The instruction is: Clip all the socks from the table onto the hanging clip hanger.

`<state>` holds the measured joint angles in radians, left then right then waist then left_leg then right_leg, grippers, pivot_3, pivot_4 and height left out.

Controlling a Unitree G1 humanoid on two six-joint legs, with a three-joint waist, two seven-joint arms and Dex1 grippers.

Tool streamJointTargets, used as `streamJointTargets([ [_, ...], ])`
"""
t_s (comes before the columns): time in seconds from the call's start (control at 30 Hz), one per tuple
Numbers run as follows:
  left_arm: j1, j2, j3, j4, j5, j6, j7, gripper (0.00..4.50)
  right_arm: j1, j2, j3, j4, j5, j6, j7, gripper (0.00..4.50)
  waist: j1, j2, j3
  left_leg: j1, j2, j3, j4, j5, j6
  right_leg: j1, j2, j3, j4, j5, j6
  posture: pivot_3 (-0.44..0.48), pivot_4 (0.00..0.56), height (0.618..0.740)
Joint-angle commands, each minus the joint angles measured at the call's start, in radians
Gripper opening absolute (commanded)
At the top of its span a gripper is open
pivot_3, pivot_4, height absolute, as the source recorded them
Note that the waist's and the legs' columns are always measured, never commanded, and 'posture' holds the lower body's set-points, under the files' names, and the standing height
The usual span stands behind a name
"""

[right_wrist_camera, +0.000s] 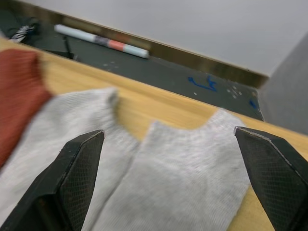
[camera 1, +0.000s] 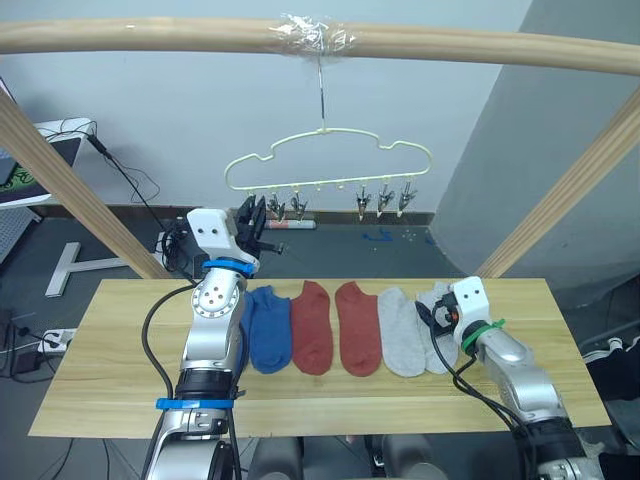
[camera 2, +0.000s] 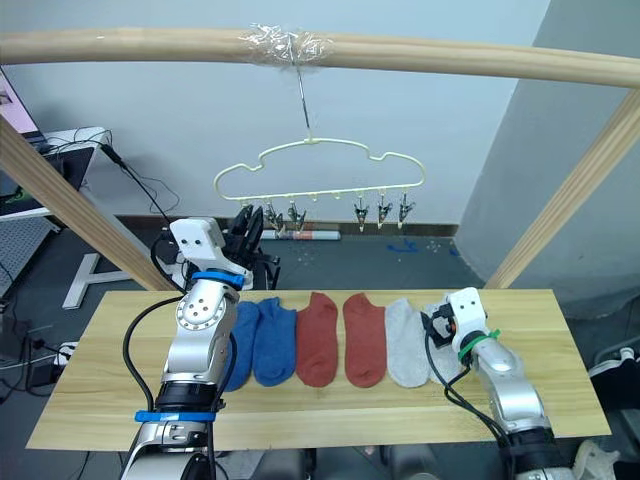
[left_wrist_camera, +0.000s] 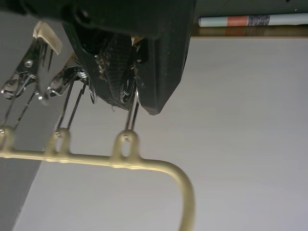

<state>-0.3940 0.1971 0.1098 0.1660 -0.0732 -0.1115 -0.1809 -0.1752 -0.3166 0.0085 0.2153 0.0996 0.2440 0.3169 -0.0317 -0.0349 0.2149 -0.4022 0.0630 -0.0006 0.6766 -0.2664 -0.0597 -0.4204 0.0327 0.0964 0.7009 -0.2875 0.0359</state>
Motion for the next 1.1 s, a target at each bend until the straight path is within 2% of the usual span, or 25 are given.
streamJointTargets([
  [0.03, 0.003, 0.012, 0.004, -0.05, -0.006, 0.003, -0.005, 0.21, -0.043, 0.025, -0.056, 0.088, 0.01, -0.046, -0.042, 4.5, 0.001, 0.0, 0.0, 0.0, 0.0, 0.0, 0.0, 0.0, 0.0, 0.0, 0.0, 0.0, 0.0, 0.0, 0.0, 0.014, 0.214, 0.694],
  [0.17, 0.008, 0.016, 0.007, -0.06, -0.005, 0.013, -0.007, 0.21, -0.084, 0.047, -0.081, 0.204, 0.009, -0.048, -0.068, 4.5, 0.001, 0.001, 0.001, -0.001, 0.0, 0.0, -0.001, 0.0, 0.0, 0.0, 0.0, 0.0, -0.002, 0.001, -0.001, 0.014, 0.214, 0.694],
  [0.27, 0.012, 0.018, 0.008, -0.065, -0.005, 0.02, -0.008, 0.21, -0.083, 0.052, -0.069, 0.238, 0.002, -0.055, -0.046, 3.93, 0.001, 0.002, 0.001, -0.001, 0.0, 0.0, -0.001, 0.0, 0.0, 0.0, 0.0, 0.0, -0.002, 0.001, -0.001, 0.014, 0.214, 0.694],
  [0.47, 0.026, 0.022, 0.009, -0.082, -0.017, 0.043, -0.019, 0.21, -0.072, 0.065, -0.062, 0.237, -0.006, -0.077, -0.042, 1.69, 0.0, 0.002, 0.002, 0.0, 0.0, 0.0, -0.001, 0.0, 0.0, 0.0, 0.0, 0.0, -0.002, 0.0, 0.0, 0.021, 0.215, 0.694],
  [0.6, 0.036, 0.025, 0.026, -0.121, -0.105, 0.114, -0.075, 0.21, -0.036, 0.041, -0.023, 0.156, -0.034, -0.129, 0.006, 0.17, 0.0, 0.003, 0.002, 0.0, 0.0, 0.0, -0.001, 0.0, 0.0, 0.0, 0.0, 0.0, -0.002, 0.0, 0.001, 0.017, 0.216, 0.694],
  [0.63, 0.039, 0.028, 0.03, -0.137, -0.134, 0.141, -0.096, 0.21, -0.024, 0.025, -0.008, 0.11, -0.039, -0.136, 0.031, 0.0, 0.0, 0.004, 0.003, 0.0, 0.0, 0.0, -0.001, 0.0, 0.0, 0.0, 0.0, 0.0, -0.002, 0.0, 0.001, 0.017, 0.216, 0.694],
  [0.73, 0.048, 0.044, 0.044, -0.194, -0.217, 0.229, -0.146, 0.21, 0.008, -0.029, 0.039, -0.059, -0.054, -0.125, 0.106, 0.0, -0.002, 0.007, 0.006, -0.001, 0.0, 0.0, -0.001, 0.0, 0.0, 0.0, 0.0, 0.0, -0.003, 0.0, 0.001, 0.019, 0.218, 0.694],
  [0.83, 0.056, 0.072, 0.078, -0.272, -0.351, 0.368, -0.195, 0.21, -0.003, -0.085, 0.11, -0.3, -0.035, 0.01, 0.203, 0.0, -0.005, 0.007, 0.012, -0.001, 0.0, 0.0, -0.001, 0.0, 0.0, 0.0, 0.0, 0.0, -0.002, 0.001, 0.001, 0.016, 0.221, 0.694],
  [0.9, 0.062, 0.09, 0.092, -0.314, -0.418, 0.447, -0.216, 0.21, -0.026, -0.106, 0.154, -0.402, -0.023, 0.094, 0.249, 0.0, -0.008, 0.007, 0.013, 0.0, 0.001, -0.001, -0.001, 0.0, 0.0, 0.0, 0.001, 0.0, -0.002, 0.001, 0.001, 0.013, 0.22, 0.694],
  [1.0, 0.056, 0.105, 0.132, -0.375, -0.567, 0.608, -0.212, 0.21, -0.101, -0.118, 0.268, -0.499, -0.033, 0.201, 0.33, 0.0, -0.008, 0.006, 0.014, 0.0, 0.001, -0.002, -0.001, 0.0, 0.0, 0.0, 0.001, -0.001, -0.002, 0.001, 0.001, 0.009, 0.214, 0.694],
  [1.1, 0.048, 0.115, 0.152, -0.401, -0.642, 0.694, -0.205, 0.21, -0.154, -0.104, 0.338, -0.514, -0.052, 0.25, 0.353, 0.0, -0.006, 0.004, 0.015, -0.001, 0.001, -0.002, -0.001, 0.0, 0.0, 0.0, 0.0, -0.001, -0.003, 0.001, 0.001, 0.009, 0.214, 0.694],
])
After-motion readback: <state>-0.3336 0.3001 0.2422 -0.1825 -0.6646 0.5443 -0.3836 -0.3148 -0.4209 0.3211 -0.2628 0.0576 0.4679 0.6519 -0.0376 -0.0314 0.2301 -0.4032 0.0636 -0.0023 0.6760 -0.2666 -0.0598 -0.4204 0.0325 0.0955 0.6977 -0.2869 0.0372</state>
